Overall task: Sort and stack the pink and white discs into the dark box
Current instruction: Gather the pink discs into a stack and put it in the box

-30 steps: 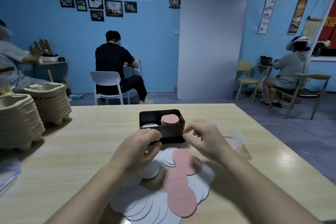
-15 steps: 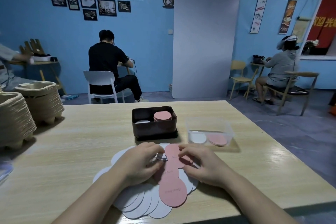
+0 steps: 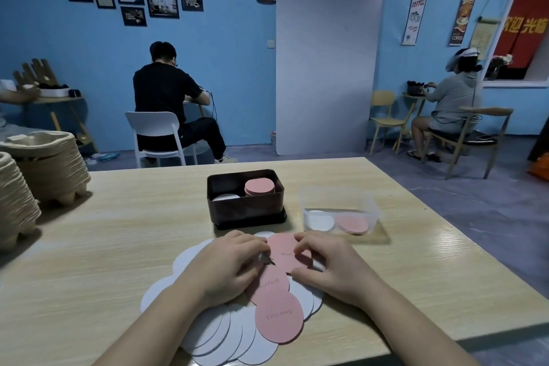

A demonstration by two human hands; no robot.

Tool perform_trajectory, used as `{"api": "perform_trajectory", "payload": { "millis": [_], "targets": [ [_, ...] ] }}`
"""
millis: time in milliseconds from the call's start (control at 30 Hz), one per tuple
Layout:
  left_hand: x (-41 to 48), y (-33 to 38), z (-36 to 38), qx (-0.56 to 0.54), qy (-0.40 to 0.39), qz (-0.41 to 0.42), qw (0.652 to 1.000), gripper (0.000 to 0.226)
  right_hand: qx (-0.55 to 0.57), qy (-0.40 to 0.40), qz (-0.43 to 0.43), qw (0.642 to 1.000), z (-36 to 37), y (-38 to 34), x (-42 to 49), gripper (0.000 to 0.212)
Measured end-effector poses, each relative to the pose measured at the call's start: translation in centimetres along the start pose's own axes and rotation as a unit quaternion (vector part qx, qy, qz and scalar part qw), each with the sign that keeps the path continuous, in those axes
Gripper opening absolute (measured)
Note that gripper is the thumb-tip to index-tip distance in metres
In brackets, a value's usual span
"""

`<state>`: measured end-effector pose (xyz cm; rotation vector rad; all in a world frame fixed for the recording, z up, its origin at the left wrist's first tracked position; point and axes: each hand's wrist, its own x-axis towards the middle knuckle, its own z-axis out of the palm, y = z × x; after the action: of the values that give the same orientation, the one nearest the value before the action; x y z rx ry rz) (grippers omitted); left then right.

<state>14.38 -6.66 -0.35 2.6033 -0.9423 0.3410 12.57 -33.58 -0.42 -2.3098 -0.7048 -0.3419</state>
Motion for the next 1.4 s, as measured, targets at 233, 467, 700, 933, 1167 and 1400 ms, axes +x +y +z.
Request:
{"api": "perform_trajectory", "payload": {
  "millis": [233, 467, 700, 933, 1167, 1400],
  "targets": [
    [-0.1, 0.1, -0.2, -0.012, -0.003, -0.020, 1.000, 0.042, -0.010, 0.068, 0.047, 0.997, -0.4, 0.3, -0.4, 0.030],
    [1.5, 0.6, -0.9, 0.019, -0.017, -0.012, 1.000, 0.039, 0.018, 0.104, 0.061, 0.993, -0.4, 0.3, -0.3, 0.025],
    [3.3, 2.1, -0.5, 0.018, -0.041, 0.011, 0.999, 0.054, 0.038, 0.126, 0.074, 0.989, 0.1, 0.9, -0.3, 0.026],
    [4.0, 2.3, 0.1, -0.010, -0.014, 0.008, 1.000, 0.044, 0.045, 0.122, 0.084, 0.988, 0.2, 1.3, -0.2, 0.026],
    [3.2, 2.3, -0.1, -0.053, 0.008, 0.009, 0.999, 0.034, 0.048, 0.130, 0.091, 0.986, 0.2, 1.2, -0.2, 0.026],
    [3.7, 2.6, -0.1, -0.040, -0.021, -0.001, 0.999, 0.058, 0.044, 0.128, 0.090, 0.987, 0.1, 1.0, -0.3, 0.023]
  ]
}}
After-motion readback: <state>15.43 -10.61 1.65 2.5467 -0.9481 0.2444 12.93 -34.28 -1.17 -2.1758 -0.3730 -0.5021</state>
